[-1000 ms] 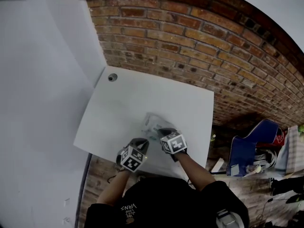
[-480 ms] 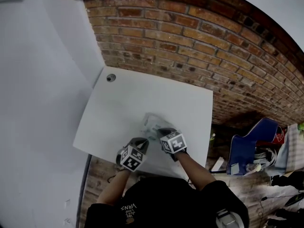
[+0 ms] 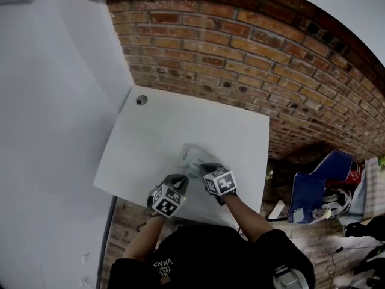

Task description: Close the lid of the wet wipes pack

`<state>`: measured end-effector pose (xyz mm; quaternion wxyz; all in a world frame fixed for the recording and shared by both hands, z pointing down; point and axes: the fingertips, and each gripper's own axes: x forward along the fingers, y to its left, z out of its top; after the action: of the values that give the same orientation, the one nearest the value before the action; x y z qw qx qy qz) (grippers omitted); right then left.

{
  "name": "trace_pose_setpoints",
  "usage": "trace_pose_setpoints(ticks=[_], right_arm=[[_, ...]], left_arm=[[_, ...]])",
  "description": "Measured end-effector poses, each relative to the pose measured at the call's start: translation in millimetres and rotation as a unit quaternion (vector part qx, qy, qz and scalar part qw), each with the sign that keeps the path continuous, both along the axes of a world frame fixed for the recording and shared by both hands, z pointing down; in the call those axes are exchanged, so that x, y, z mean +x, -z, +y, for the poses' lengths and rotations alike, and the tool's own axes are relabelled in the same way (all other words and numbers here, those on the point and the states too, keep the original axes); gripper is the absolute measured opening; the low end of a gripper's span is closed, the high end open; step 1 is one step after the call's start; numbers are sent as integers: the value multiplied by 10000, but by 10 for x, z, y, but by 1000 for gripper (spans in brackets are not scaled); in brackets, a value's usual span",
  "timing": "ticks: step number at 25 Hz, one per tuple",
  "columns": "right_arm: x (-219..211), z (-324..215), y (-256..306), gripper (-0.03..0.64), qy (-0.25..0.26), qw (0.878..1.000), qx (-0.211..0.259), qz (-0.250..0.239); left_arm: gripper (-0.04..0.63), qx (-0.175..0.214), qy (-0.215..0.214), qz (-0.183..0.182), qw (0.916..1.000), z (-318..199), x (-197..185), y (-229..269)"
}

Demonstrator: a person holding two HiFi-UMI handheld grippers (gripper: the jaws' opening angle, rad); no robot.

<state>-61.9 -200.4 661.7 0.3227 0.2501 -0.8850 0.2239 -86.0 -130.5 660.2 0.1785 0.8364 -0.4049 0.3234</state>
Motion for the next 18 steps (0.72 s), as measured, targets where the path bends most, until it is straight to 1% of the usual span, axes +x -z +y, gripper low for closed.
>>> trace_pose_setpoints(ticks=[11, 18], right_arm=[[115, -38, 141, -2, -196, 9994, 247, -166], [158, -17, 365, -2, -203, 9971, 594, -422]], left_arm=[[7, 172, 57, 24, 9998, -31, -9, 117], [6, 337, 33, 69, 9994, -25, 31, 241]])
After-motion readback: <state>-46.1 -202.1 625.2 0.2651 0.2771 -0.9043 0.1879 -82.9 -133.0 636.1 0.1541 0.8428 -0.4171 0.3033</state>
